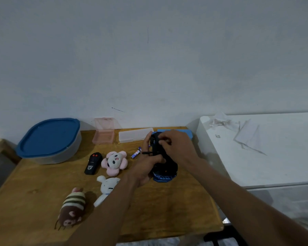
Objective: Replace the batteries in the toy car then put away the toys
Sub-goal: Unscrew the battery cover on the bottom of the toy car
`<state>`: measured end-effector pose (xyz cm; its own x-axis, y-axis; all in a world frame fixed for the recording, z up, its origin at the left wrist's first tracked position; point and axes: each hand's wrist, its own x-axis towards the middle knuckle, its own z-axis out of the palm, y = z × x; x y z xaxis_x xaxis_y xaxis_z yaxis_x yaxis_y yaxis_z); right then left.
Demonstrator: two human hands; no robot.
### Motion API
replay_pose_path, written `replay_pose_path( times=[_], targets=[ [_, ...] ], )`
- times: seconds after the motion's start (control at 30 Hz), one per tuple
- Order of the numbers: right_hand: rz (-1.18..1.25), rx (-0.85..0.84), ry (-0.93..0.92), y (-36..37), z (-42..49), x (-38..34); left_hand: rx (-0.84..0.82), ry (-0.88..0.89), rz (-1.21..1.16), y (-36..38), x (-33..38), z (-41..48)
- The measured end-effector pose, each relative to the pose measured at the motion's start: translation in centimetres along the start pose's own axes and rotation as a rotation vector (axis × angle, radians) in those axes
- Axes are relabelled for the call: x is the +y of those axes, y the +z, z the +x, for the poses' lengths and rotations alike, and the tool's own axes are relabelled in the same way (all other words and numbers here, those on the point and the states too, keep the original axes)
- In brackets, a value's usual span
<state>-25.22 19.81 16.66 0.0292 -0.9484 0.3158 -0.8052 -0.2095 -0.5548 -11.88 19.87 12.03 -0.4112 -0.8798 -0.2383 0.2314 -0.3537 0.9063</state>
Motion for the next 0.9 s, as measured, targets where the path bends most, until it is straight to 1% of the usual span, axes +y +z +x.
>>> replay_pose_path(
  times=[0.07, 0.1, 0.23, 0.33, 0.4, 0.53, 0.63, 0.73, 0.8, 0.9],
  targets=[
    [-0.108, -0.058, -0.036, 0.4, -0.3, 0.3, -0.009, -0.021, 0.001, 0.0, 0.2, 0.1],
    [-0.124, -0.072, -0.032, 0.6, -0.3, 0.4, -0.011, -0.028, -0.007, 0.1, 0.3, 0.1],
    [-0.124, -0.109, -0.010, 1.2, -0.4, 0.4, 0.034, -0.042, 0.001, -0.2, 0.0, 0.5],
    [-0.059, -0.147, 0.015, 1.2, -0.4, 0.7, 0.027, -0.060, 0.002, -0.9, -0.4, 0.6],
    [-0.038, -0.203, 0.020, 0.9, -0.2, 0.9, 0.026, -0.066, 0.007, -1.2, -0.5, 0.6],
    [-0.073, -0.303, 0.007, 0.7, 0.5, 0.9, 0.040, -0.074, -0.011, -1.6, -0.8, 0.8],
    [-0.092, -0.291, 0.001, 1.1, 0.7, 0.8, 0.022, -0.073, -0.017, -1.6, -0.8, 0.9],
    [-0.097, -0.251, 0.036, 1.3, 0.9, 0.9, 0.011, -0.090, -0.013, -1.7, -0.7, 0.9],
    [-0.098, -0.254, 0.051, 1.3, 1.1, 0.8, 0.003, -0.098, -0.017, -1.8, -0.8, 0.8],
    [0.027, -0.196, 0.133, 1.1, 1.4, 0.9, -0.003, -0.101, -0.031, -2.0, -0.9, 0.7]
  ],
)
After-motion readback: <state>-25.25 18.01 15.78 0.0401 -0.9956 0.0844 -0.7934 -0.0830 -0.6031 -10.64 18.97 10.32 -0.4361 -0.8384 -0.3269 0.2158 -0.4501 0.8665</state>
